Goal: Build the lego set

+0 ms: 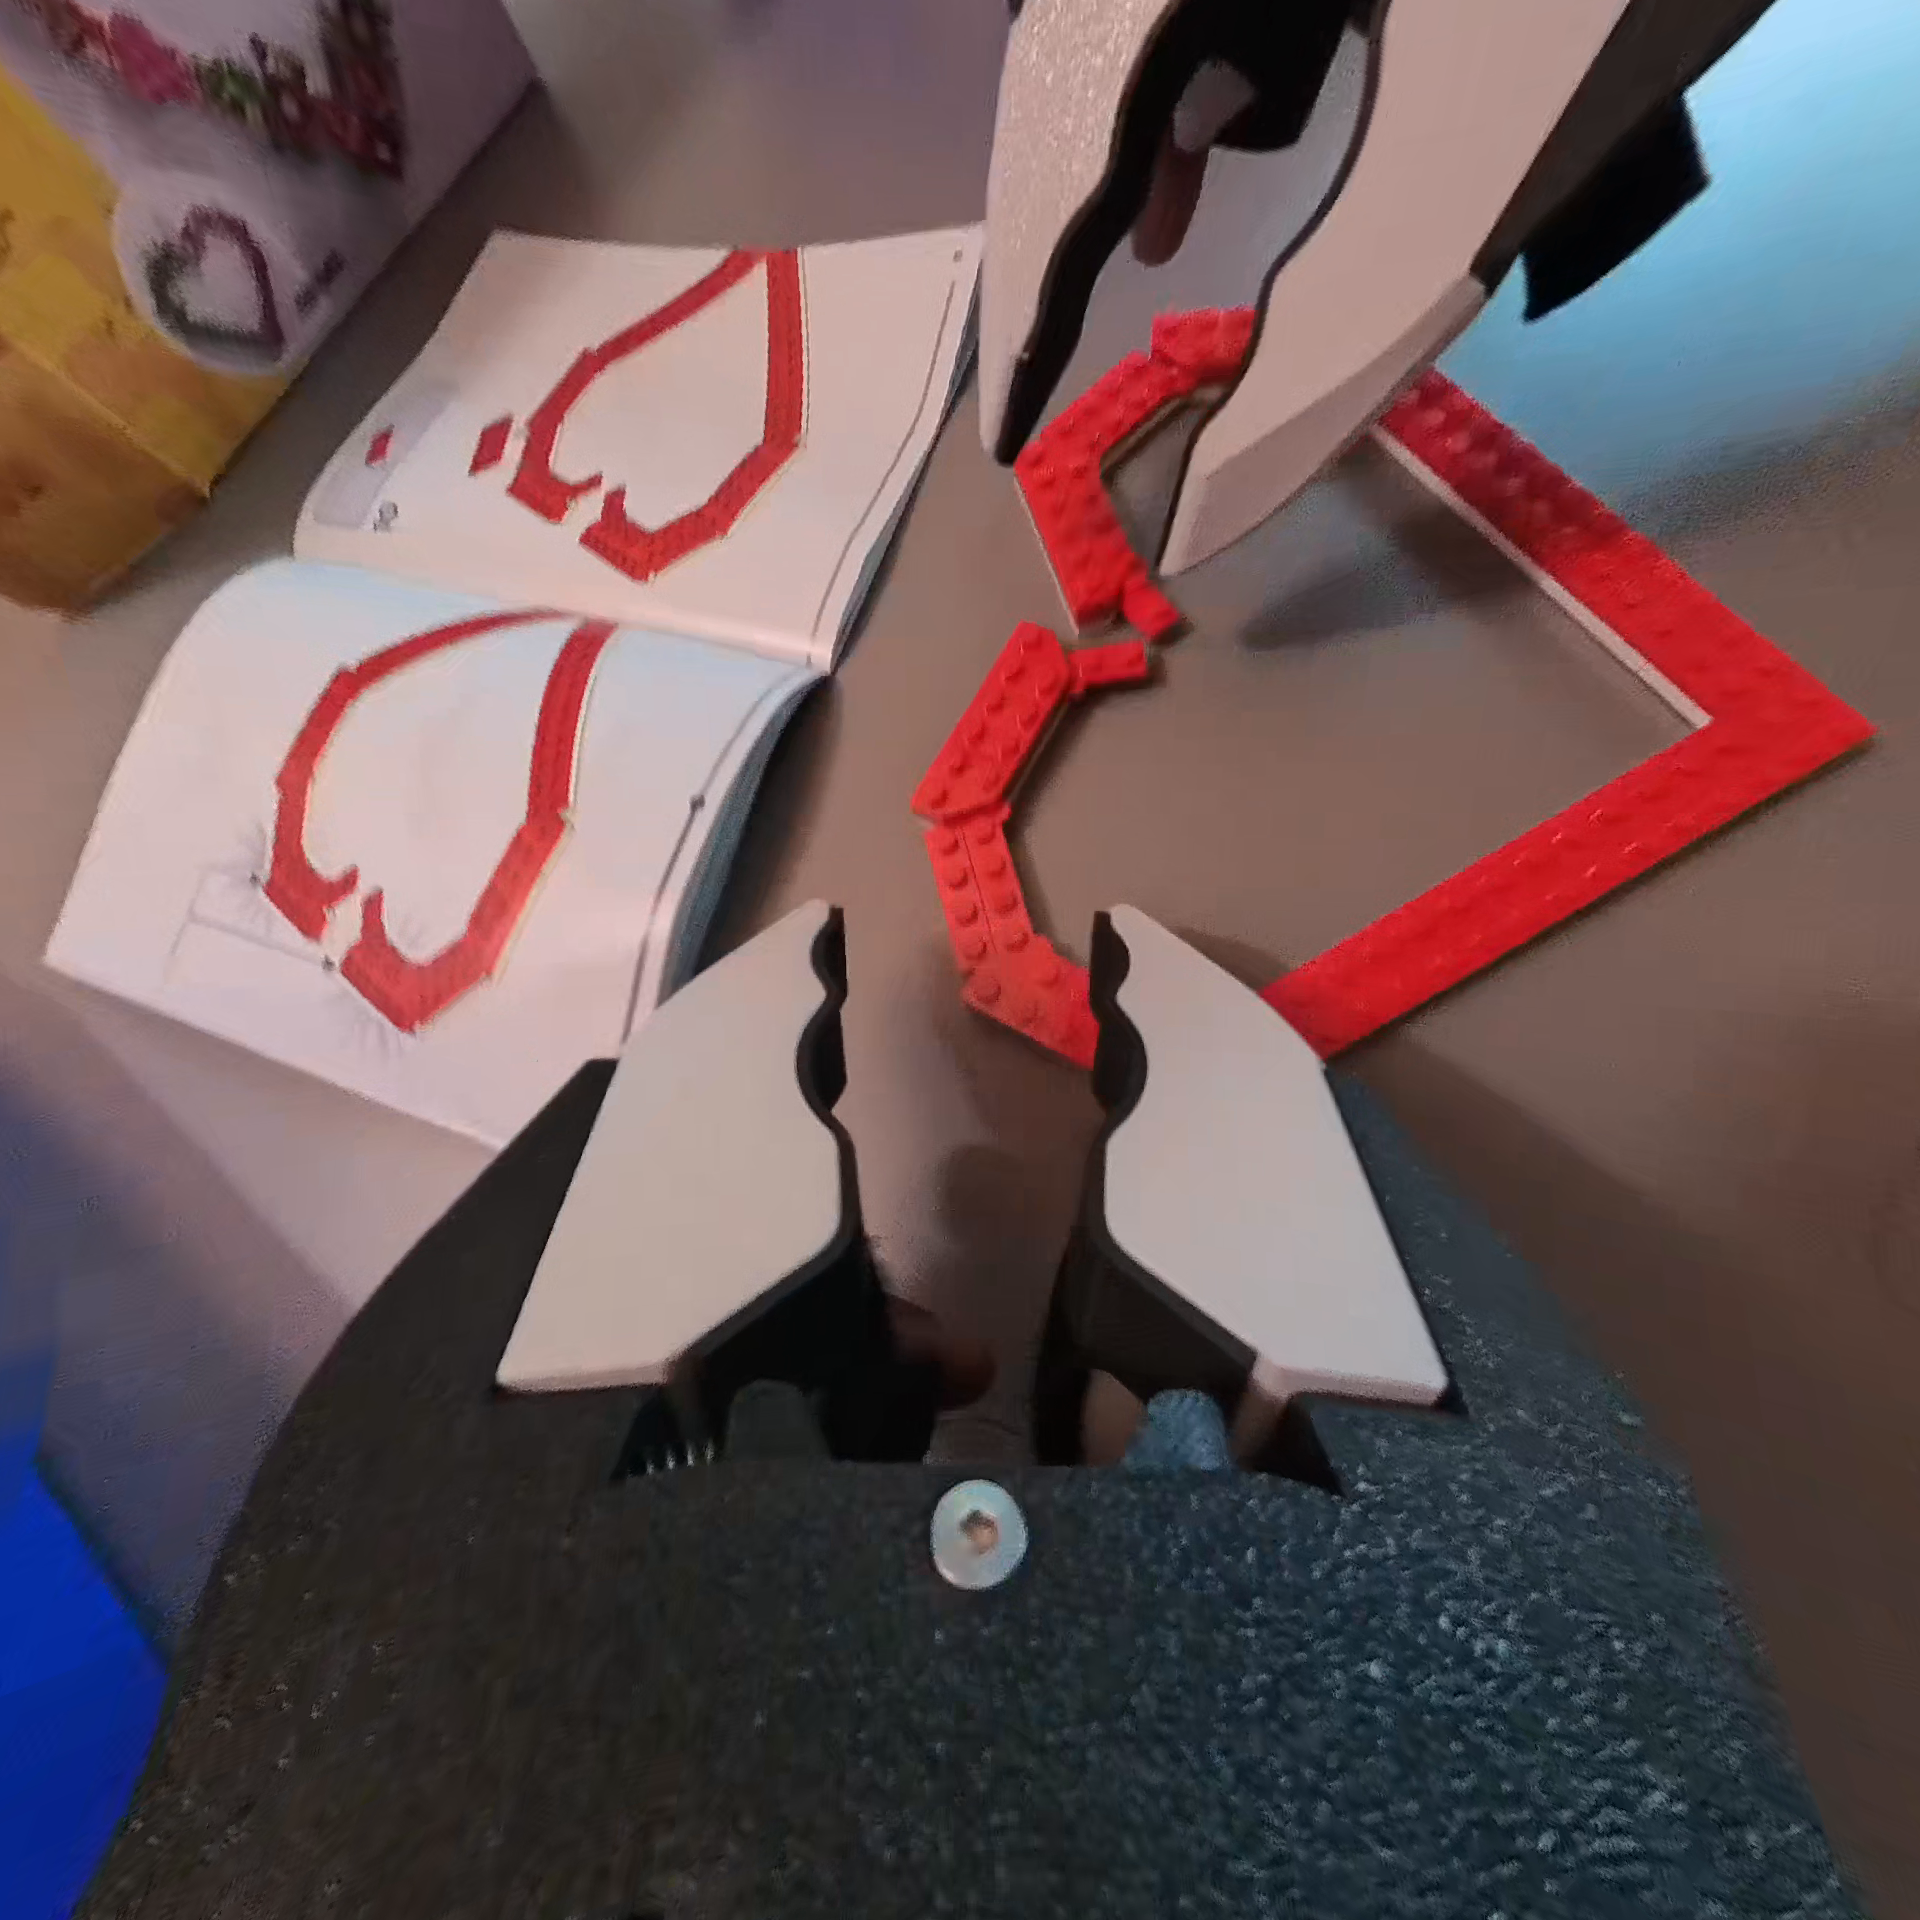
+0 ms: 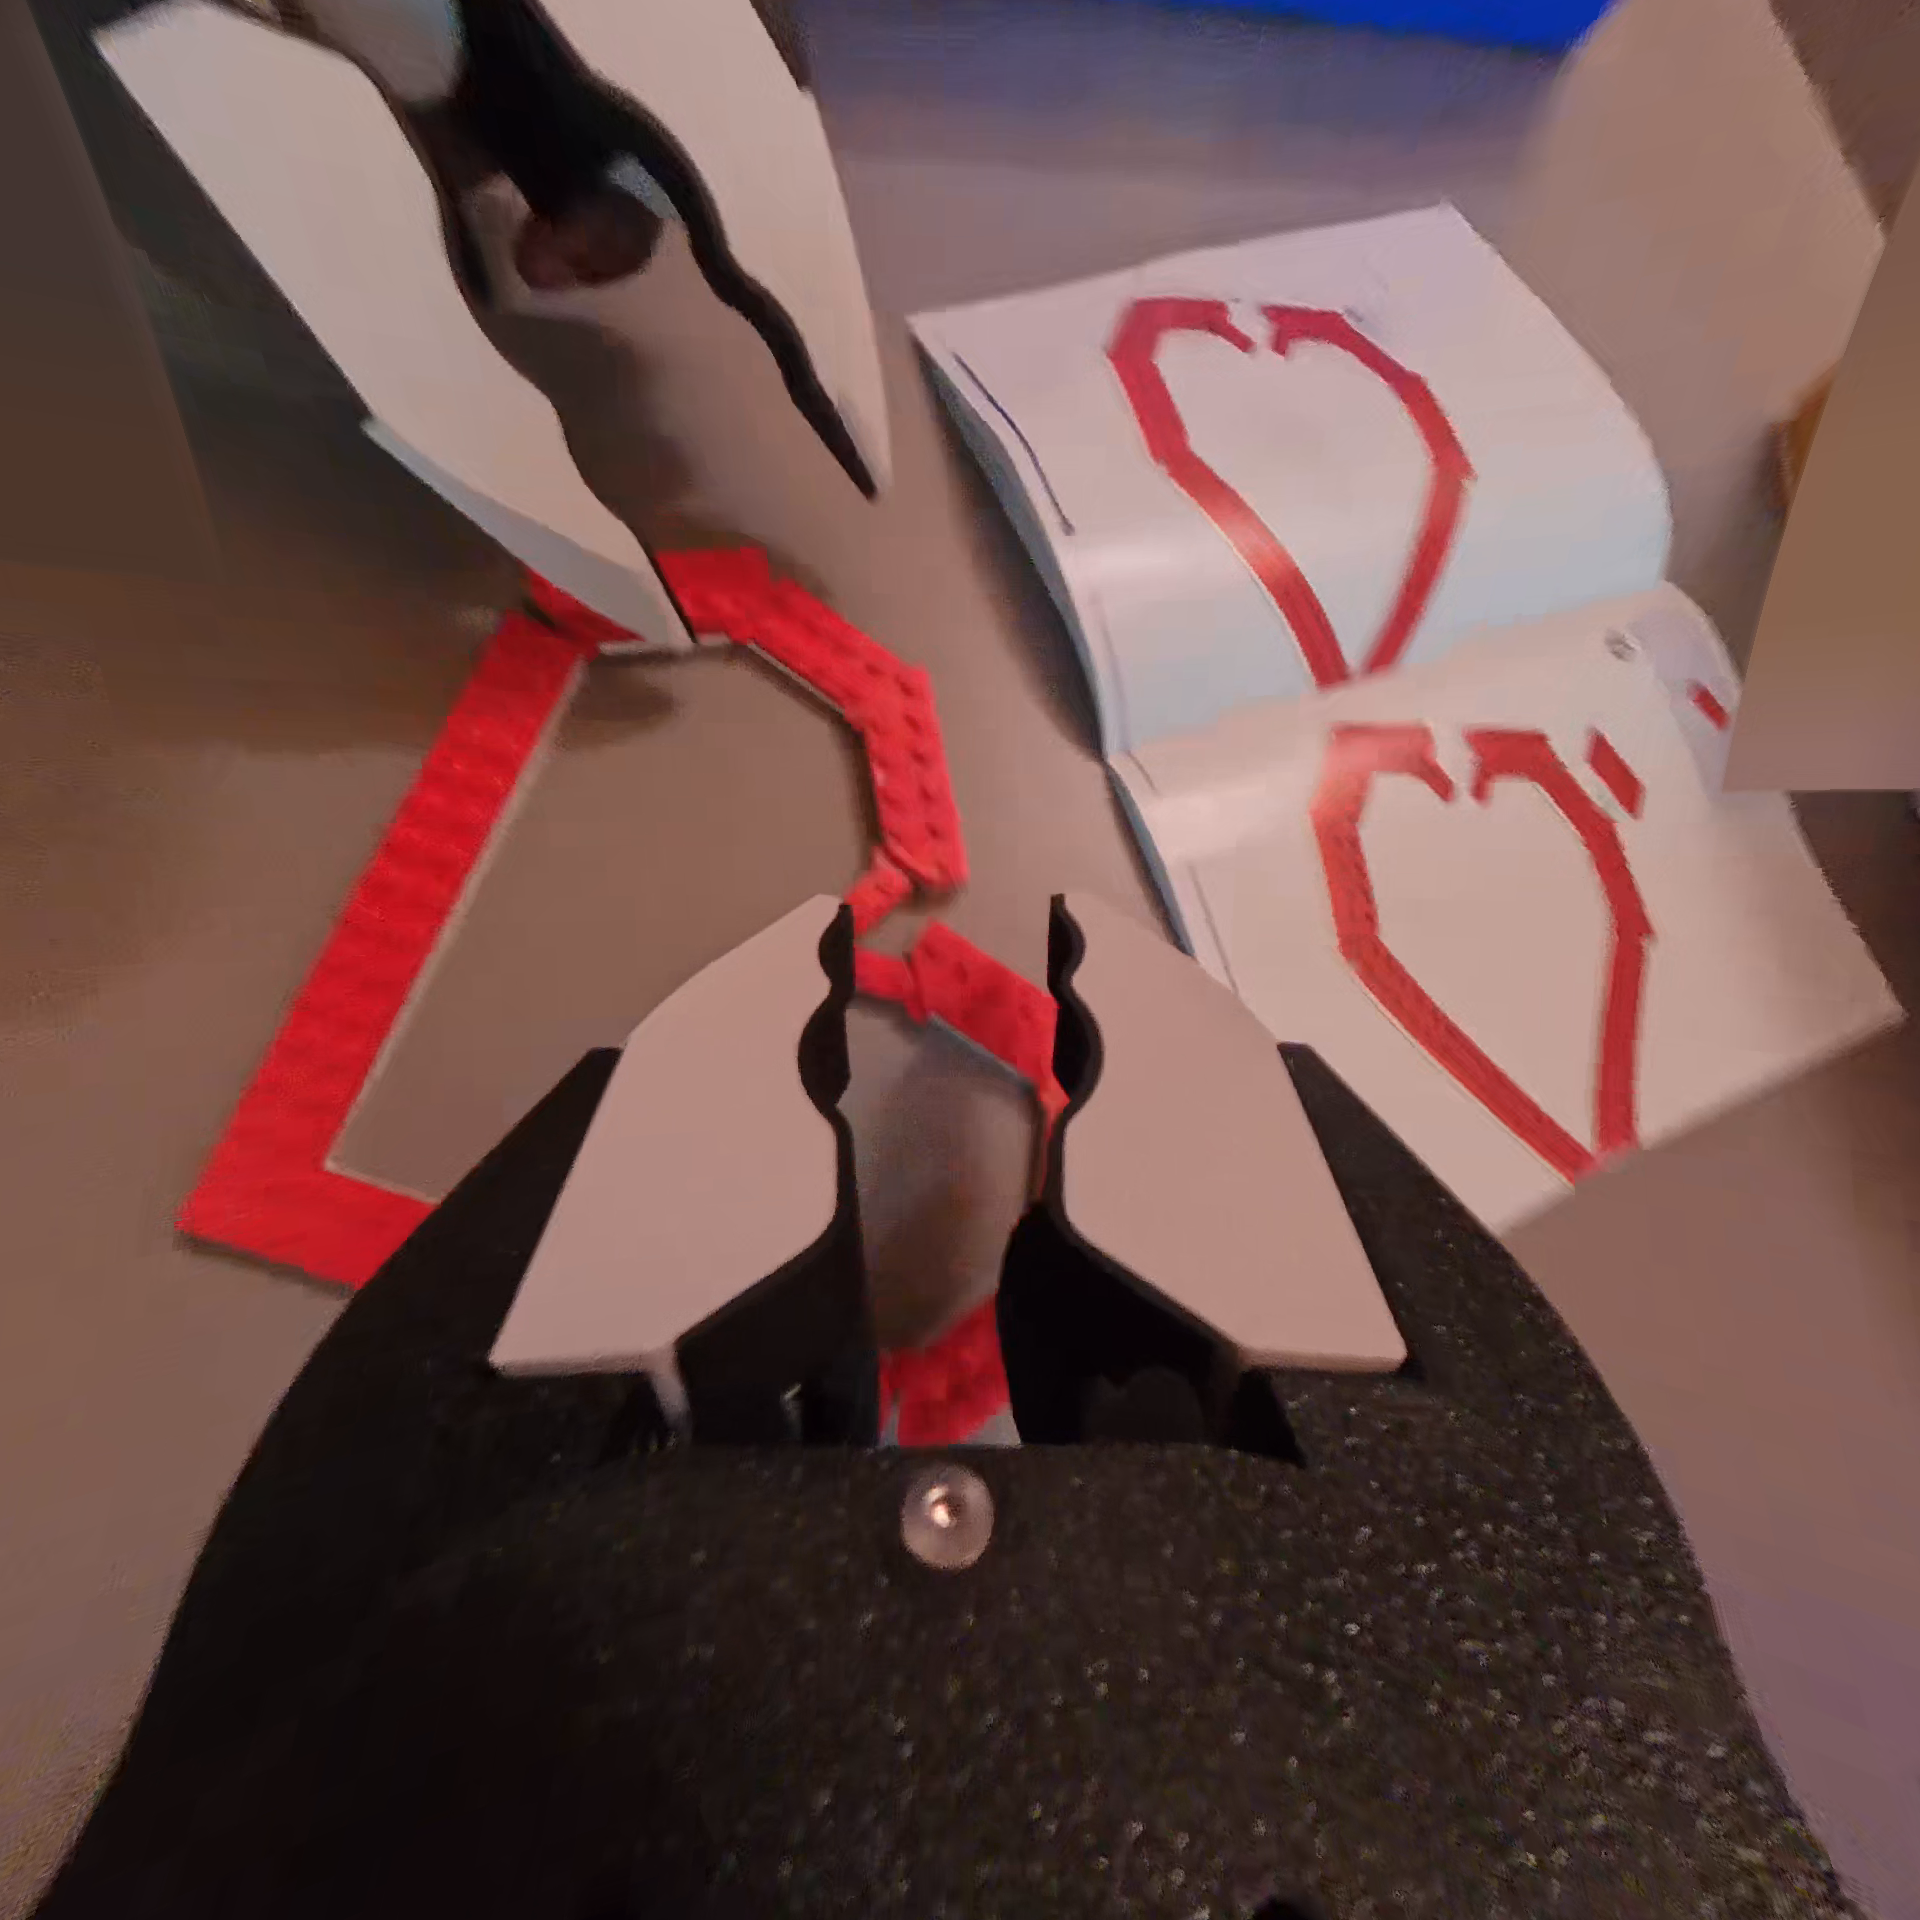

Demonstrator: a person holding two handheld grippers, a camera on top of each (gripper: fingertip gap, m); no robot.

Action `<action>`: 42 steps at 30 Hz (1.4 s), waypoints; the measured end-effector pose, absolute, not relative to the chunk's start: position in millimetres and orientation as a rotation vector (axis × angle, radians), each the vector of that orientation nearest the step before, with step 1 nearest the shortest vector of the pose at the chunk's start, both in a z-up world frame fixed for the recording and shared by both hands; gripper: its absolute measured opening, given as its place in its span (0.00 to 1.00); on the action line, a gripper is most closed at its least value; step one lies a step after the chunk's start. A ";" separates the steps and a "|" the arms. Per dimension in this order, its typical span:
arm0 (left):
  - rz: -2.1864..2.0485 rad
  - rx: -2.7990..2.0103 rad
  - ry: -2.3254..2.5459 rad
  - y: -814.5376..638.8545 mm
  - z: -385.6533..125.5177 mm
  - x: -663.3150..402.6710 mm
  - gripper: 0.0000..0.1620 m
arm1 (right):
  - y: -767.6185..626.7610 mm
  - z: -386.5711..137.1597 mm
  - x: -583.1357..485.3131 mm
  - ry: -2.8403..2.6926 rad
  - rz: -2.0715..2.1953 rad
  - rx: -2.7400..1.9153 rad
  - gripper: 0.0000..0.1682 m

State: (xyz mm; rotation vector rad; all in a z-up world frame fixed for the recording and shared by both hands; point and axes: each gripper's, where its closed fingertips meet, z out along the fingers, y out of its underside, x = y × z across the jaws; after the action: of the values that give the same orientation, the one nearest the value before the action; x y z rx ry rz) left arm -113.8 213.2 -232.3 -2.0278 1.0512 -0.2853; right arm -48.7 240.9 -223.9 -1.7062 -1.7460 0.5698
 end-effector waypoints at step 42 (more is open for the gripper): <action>-0.377 -2.270 0.492 202.6 -245.7 -137.0 0.15 | 229.2 -250.5 -91.3 -1.432 0.449 -2.028 0.10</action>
State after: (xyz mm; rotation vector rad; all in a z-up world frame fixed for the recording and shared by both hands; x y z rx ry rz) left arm -137.0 202.6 -245.7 -2.2702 0.4921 -0.3769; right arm -91.3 229.2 -250.5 -2.0275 -1.4321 0.4490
